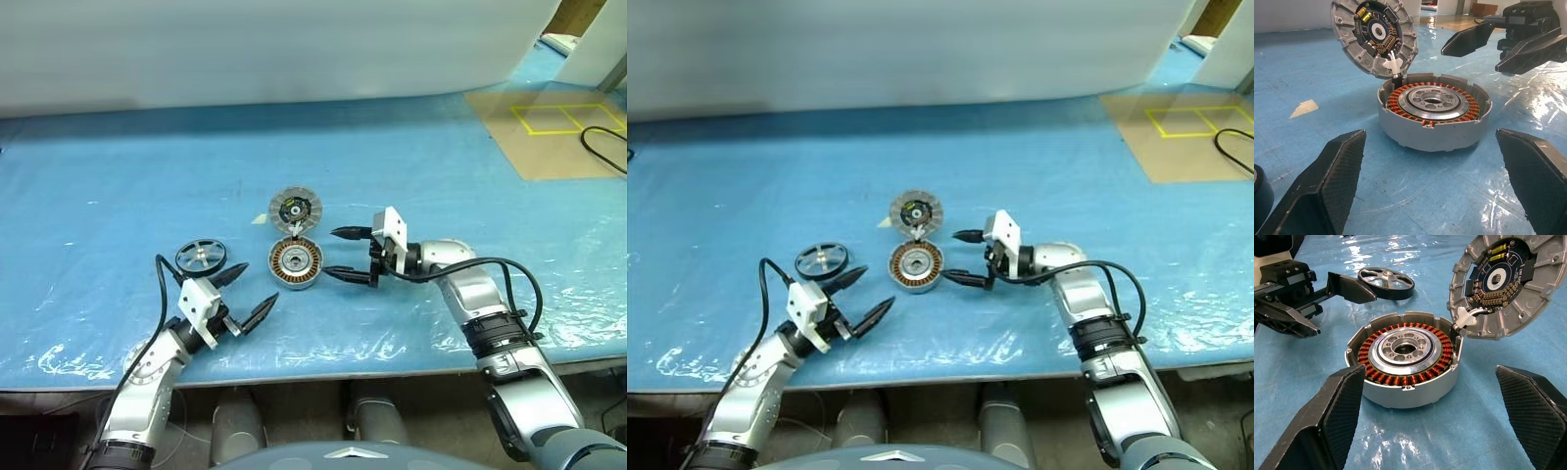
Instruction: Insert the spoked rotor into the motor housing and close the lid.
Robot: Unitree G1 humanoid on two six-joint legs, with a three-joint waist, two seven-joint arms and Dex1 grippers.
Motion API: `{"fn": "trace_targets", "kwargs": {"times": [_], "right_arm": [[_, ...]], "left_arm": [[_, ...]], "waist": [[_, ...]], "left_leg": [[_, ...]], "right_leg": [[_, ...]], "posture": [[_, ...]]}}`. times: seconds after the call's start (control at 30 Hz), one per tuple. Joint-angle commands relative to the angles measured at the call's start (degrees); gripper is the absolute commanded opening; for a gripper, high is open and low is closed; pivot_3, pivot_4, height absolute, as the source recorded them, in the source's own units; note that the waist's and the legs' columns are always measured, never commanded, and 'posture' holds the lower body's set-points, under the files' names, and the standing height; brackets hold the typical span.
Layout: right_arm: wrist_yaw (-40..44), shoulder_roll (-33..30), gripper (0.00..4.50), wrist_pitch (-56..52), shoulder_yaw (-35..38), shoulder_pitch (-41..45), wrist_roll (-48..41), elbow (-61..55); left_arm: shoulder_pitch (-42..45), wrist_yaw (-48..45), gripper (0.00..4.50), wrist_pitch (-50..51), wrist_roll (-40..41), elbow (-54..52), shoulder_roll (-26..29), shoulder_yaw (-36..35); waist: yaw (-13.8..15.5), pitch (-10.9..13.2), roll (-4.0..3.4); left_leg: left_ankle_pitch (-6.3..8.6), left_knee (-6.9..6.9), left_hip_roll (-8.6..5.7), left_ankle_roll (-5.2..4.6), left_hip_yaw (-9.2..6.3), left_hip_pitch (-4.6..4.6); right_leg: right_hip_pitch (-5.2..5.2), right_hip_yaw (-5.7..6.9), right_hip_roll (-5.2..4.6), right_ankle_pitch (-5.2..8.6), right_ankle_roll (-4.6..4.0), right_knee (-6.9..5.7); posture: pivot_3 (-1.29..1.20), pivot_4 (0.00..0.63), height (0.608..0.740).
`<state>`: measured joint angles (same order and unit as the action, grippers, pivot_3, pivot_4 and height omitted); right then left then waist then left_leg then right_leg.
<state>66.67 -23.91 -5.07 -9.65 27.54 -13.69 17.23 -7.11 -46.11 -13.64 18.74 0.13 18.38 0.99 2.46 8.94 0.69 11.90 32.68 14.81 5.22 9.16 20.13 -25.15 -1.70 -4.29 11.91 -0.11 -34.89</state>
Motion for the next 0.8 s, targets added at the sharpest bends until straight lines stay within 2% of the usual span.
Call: {"fn": "trace_targets", "kwargs": {"times": [0.03, 0.43, 0.8], "right_arm": [[0.4, -0.5, 4.46, 1.6, 1.5, -0.5, -0.8, -0.4], [-0.1, -1.9, 4.46, 3.1, 2.3, -2.5, -1.0, -1.4], [0.2, -2.8, 4.46, 0.8, 0.8, -2.0, -0.6, -5.6]], "left_arm": [[0.4, -0.6, 4.50, -1.4, -0.2, -0.5, 0.0, 0.4], [3.7, 0.1, 4.50, 2.1, 0.6, -4.3, 1.6, 0.6], [2.5, 0.1, 4.50, 5.3, 1.0, -7.7, 2.7, 0.7]], "waist": [[0.0, 0.0, 0.00], [-0.1, 0.0, 0.00], [0.0, 0.0, 0.00]], "left_leg": [[0.00, 0.01, 0.00, 0.00, 0.00, 0.00], [0.00, 0.03, 0.00, -0.01, 0.01, -0.01], [0.00, 0.06, 0.00, -0.01, 0.01, -0.01]], "right_leg": [[0.00, 0.00, 0.00, 0.00, 0.00, 0.00], [0.00, -0.01, 0.01, 0.00, 0.00, -0.05], [0.00, -0.01, 0.00, 0.00, 0.00, -0.07]], "posture": [[0.00, 0.150, 0.740], [0.00, 0.150, 0.740], [0.00, 0.150, 0.740]]}}
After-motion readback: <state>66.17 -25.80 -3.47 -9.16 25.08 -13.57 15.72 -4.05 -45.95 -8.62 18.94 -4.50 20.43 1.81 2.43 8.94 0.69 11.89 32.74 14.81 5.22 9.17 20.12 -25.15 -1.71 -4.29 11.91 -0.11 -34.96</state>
